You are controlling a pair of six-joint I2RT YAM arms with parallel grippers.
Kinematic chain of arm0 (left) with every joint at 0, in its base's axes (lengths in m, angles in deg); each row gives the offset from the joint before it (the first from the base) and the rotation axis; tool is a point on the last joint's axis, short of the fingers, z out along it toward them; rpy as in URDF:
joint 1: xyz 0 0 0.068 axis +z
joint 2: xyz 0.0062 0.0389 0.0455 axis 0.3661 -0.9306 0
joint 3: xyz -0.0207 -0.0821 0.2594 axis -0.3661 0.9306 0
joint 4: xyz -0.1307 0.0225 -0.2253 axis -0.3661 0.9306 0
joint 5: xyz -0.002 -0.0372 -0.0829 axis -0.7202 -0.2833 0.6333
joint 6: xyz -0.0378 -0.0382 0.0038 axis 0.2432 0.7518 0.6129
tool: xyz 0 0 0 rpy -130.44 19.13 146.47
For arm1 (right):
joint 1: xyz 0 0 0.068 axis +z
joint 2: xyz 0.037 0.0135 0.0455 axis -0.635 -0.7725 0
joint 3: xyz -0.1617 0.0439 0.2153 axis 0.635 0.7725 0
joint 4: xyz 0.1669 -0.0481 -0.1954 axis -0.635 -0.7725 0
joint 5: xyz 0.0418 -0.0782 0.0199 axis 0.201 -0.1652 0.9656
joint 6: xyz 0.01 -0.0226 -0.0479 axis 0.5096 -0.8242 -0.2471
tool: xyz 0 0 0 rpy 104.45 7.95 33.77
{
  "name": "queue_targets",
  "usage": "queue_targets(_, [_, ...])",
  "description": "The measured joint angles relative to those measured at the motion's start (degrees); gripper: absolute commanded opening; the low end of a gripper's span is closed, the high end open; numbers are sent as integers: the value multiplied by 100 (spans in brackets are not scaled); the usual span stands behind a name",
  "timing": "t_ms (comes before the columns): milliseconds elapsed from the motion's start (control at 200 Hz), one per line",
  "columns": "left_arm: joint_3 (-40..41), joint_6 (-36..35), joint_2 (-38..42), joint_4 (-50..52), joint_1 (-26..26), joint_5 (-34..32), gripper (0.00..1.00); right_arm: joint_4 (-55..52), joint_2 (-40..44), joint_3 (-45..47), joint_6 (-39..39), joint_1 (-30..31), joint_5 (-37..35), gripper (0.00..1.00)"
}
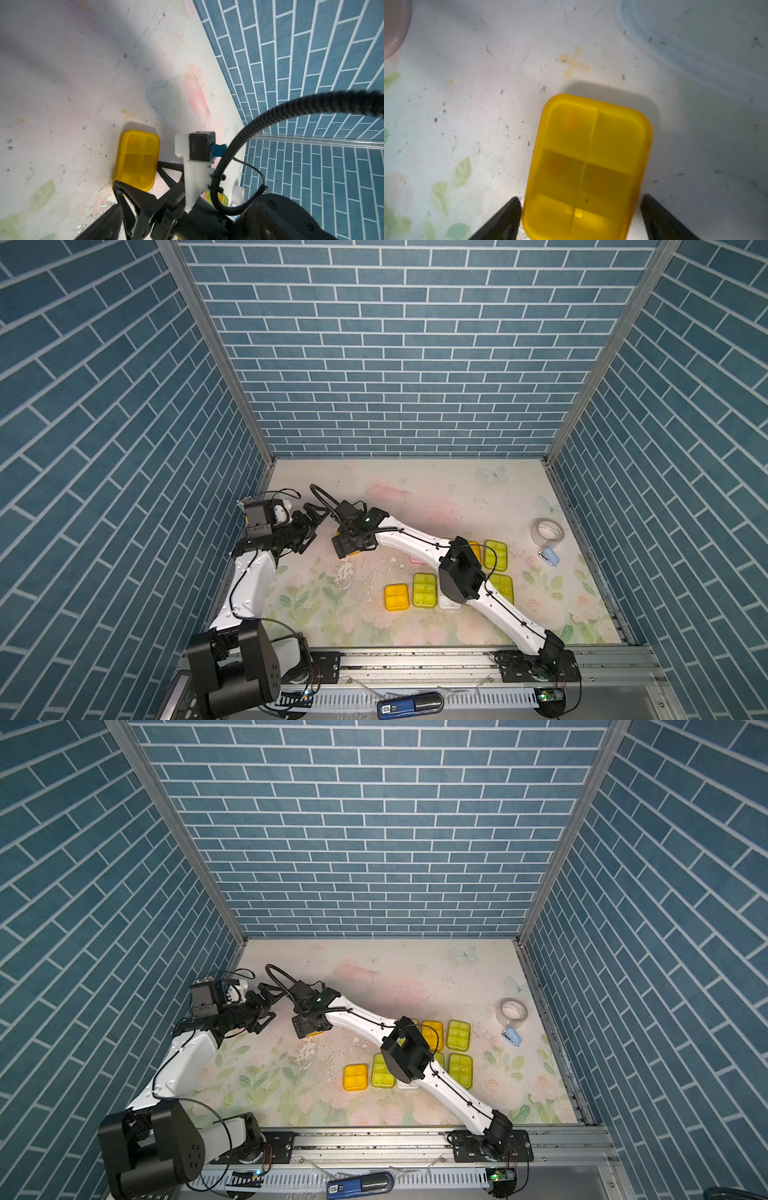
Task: Close pillboxes
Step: Move the pillbox to the center of the board.
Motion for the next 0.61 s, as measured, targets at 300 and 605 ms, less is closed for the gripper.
queue_targets(300, [57, 26, 0, -79, 4, 39, 100, -192, -170, -229, -173, 79, -695, 78])
queue_targets(605, [59, 66, 0, -79, 22, 42, 100, 428, 323, 793, -22, 87, -953, 69])
